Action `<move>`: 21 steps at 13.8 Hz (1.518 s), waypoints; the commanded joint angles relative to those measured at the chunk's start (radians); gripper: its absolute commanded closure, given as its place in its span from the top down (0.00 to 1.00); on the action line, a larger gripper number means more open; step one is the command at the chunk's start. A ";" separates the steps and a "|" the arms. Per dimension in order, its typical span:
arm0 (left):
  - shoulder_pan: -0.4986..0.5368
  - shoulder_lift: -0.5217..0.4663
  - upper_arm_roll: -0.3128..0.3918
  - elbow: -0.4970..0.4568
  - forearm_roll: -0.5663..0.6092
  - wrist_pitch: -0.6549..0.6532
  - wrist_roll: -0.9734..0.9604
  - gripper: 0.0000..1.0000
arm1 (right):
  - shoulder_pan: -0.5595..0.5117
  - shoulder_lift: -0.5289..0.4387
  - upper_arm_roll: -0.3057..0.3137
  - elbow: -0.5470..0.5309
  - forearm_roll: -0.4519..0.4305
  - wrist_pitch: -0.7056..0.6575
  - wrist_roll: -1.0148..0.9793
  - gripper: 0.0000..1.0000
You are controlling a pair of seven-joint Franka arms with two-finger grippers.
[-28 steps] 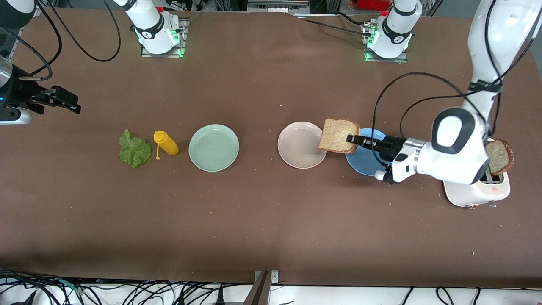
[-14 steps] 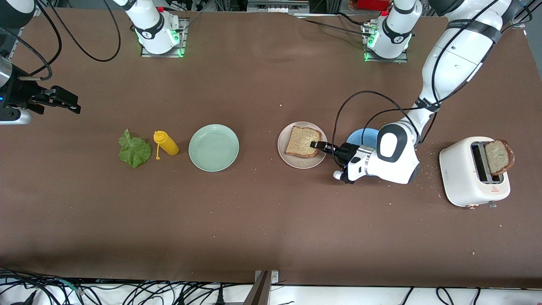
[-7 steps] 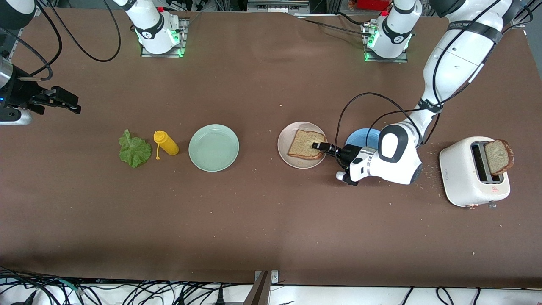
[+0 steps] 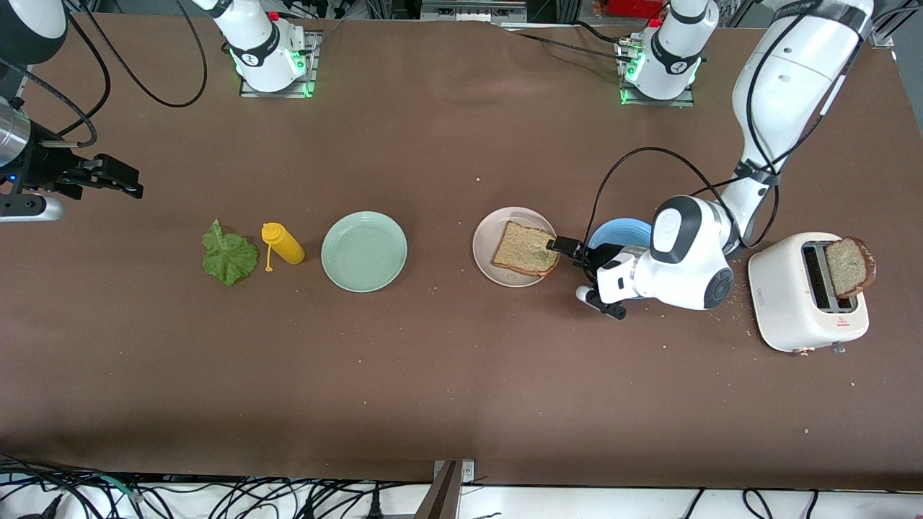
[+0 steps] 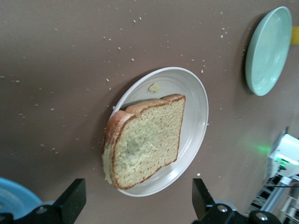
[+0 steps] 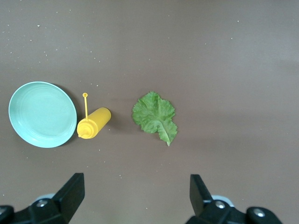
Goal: Make sandwich in beige plate with both arms
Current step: 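Release the bread and raise the left gripper while the right gripper reaches out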
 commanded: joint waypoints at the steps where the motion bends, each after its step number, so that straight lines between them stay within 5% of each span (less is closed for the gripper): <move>1: -0.025 -0.089 0.005 -0.005 0.143 -0.027 -0.116 1.00 | -0.004 0.025 0.001 0.023 0.013 -0.012 -0.012 1.00; 7: -0.008 -0.297 0.016 0.000 0.378 -0.119 -0.191 1.00 | -0.004 0.061 0.002 0.033 0.016 -0.021 -0.177 1.00; 11: -0.008 -0.387 0.016 0.148 0.576 -0.322 -0.279 1.00 | -0.068 0.106 -0.002 0.031 0.058 -0.070 -0.667 1.00; 14: 0.017 -0.382 0.018 0.328 0.574 -0.499 -0.277 1.00 | -0.162 0.192 -0.002 0.033 0.201 -0.073 -0.970 1.00; 19: 0.009 -0.532 0.221 0.218 0.411 -0.441 -0.267 1.00 | -0.274 0.286 -0.002 0.031 0.362 -0.150 -1.196 1.00; 21: -0.005 -0.581 0.228 0.156 0.415 -0.438 -0.270 1.00 | -0.320 0.346 -0.002 0.030 0.462 -0.193 -1.226 1.00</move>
